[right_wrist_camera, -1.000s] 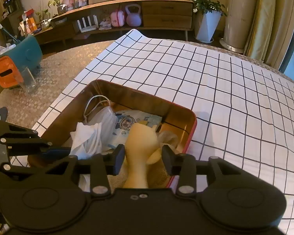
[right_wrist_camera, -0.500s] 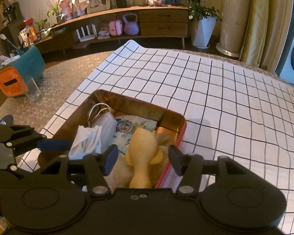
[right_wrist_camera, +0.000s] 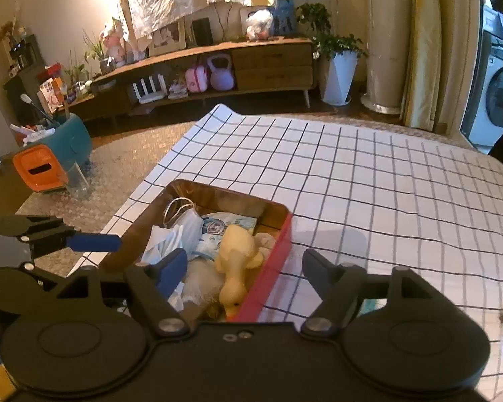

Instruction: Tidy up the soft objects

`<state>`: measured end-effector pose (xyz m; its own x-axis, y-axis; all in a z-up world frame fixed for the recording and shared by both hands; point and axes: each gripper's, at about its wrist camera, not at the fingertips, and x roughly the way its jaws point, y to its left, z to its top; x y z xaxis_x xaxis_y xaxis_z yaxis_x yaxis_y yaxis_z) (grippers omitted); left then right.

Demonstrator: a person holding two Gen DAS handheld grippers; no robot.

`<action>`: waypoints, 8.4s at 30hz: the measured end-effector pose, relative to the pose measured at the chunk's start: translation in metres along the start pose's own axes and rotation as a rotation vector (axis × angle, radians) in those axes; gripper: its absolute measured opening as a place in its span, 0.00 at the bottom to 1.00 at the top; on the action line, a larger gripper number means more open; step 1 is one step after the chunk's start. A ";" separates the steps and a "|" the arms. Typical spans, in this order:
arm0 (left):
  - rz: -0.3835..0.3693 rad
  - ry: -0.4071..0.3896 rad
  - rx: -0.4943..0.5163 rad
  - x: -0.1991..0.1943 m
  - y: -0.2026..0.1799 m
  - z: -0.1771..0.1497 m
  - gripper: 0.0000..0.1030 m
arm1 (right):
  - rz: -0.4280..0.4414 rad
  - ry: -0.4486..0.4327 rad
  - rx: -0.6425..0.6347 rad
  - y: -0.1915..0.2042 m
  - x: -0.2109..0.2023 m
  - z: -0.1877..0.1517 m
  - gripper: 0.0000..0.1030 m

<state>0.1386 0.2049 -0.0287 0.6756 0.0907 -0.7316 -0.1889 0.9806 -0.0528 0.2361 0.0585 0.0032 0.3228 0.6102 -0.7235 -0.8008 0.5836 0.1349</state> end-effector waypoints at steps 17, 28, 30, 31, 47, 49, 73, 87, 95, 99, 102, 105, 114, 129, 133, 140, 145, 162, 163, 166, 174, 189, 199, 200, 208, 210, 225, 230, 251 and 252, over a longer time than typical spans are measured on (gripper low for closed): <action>-0.100 -0.094 0.055 -0.034 -0.076 0.015 0.81 | -0.037 -0.146 0.025 -0.037 -0.102 -0.043 0.90; -0.160 -0.140 0.088 -0.024 -0.143 0.027 0.96 | -0.180 -0.175 0.120 -0.100 -0.149 -0.102 0.92; -0.178 -0.143 0.101 -0.019 -0.156 0.029 0.96 | -0.205 -0.171 0.128 -0.110 -0.155 -0.114 0.93; -0.188 -0.144 0.113 -0.016 -0.164 0.029 0.96 | -0.219 -0.168 0.129 -0.115 -0.158 -0.120 0.93; -0.281 -0.126 0.112 0.050 -0.263 0.050 0.96 | -0.286 -0.099 0.133 -0.172 -0.158 -0.181 0.93; -0.282 -0.111 0.114 0.062 -0.273 0.054 0.96 | -0.284 -0.091 0.133 -0.180 -0.154 -0.186 0.93; -0.212 0.054 0.126 0.200 -0.332 0.075 0.96 | -0.256 -0.018 0.110 -0.240 -0.071 -0.201 0.92; -0.236 0.114 0.117 0.245 -0.341 0.073 0.95 | -0.328 -0.033 0.113 -0.244 -0.055 -0.210 0.92; -0.261 0.125 0.091 0.257 -0.338 0.079 0.74 | -0.356 -0.064 0.138 -0.245 -0.068 -0.217 0.75; -0.263 0.128 0.087 0.257 -0.334 0.082 0.50 | -0.370 -0.062 0.151 -0.246 -0.070 -0.217 0.65; -0.264 0.130 0.078 0.256 -0.331 0.083 0.38 | -0.384 -0.059 0.158 -0.248 -0.073 -0.217 0.57; -0.264 0.132 0.073 0.255 -0.328 0.084 0.31 | -0.402 -0.056 0.162 -0.251 -0.073 -0.214 0.45; -0.219 0.120 0.067 0.240 -0.308 0.089 0.20 | -0.426 -0.055 0.194 -0.254 -0.077 -0.214 0.06; -0.209 0.111 0.003 0.174 -0.256 0.081 0.20 | -0.364 -0.106 0.198 -0.215 -0.115 -0.186 0.06; -0.229 0.084 0.004 0.145 -0.240 0.079 0.20 | -0.331 -0.122 0.189 -0.196 -0.126 -0.172 0.06; -0.243 0.070 0.001 0.126 -0.223 0.079 0.20 | -0.327 -0.156 0.140 -0.169 -0.139 -0.154 0.06; -0.248 0.099 0.006 0.136 -0.229 0.077 0.20 | -0.330 -0.147 0.141 -0.167 -0.141 -0.160 0.06; -0.213 0.157 0.080 0.209 -0.270 0.065 0.81 | -0.279 -0.087 0.173 -0.197 -0.118 -0.184 0.06; -0.204 0.161 0.086 0.213 -0.272 0.064 0.81 | -0.276 -0.083 0.176 -0.199 -0.116 -0.186 0.06; -0.173 0.163 0.128 0.225 -0.278 0.059 0.81 | -0.267 -0.071 0.187 -0.205 -0.111 -0.189 0.06; -0.114 0.115 0.187 0.231 -0.287 0.055 0.80 | -0.247 -0.053 0.208 -0.213 -0.100 -0.195 0.06; -0.109 0.077 0.162 0.208 -0.275 0.062 0.24 | -0.257 -0.053 0.200 -0.205 -0.104 -0.191 0.06; -0.125 0.070 0.104 0.154 -0.241 0.067 0.24 | -0.246 -0.082 0.175 -0.180 -0.125 -0.173 0.06; -0.122 0.072 0.100 0.147 -0.237 0.066 0.24 | -0.239 -0.085 0.176 -0.177 -0.127 -0.170 0.06; -0.117 0.055 0.075 0.095 -0.202 0.061 0.24 | -0.183 -0.116 0.149 -0.142 -0.136 -0.149 0.06; -0.120 0.047 0.066 0.080 -0.191 0.060 0.24 | -0.172 -0.120 0.133 -0.133 -0.136 -0.144 0.06; -0.079 -0.002 0.032 -0.003 -0.105 0.043 0.24 | -0.031 -0.128 0.027 -0.047 -0.117 -0.093 0.06; -0.076 -0.006 -0.009 -0.016 -0.070 0.034 0.24 | 0.038 -0.119 0.028 -0.023 -0.105 -0.075 0.06; 0.052 0.028 -0.093 0.011 0.041 0.026 0.24 | 0.013 0.015 -0.114 0.024 0.010 -0.013 0.06; 0.058 0.027 -0.091 0.014 0.041 0.028 0.24 | 0.009 0.021 -0.119 0.024 0.014 -0.013 0.06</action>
<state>0.1602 0.2515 -0.0217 0.6424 0.1412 -0.7532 -0.2919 0.9539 -0.0702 0.2153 0.0740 -0.0121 0.3057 0.6032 -0.7367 -0.8581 0.5099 0.0614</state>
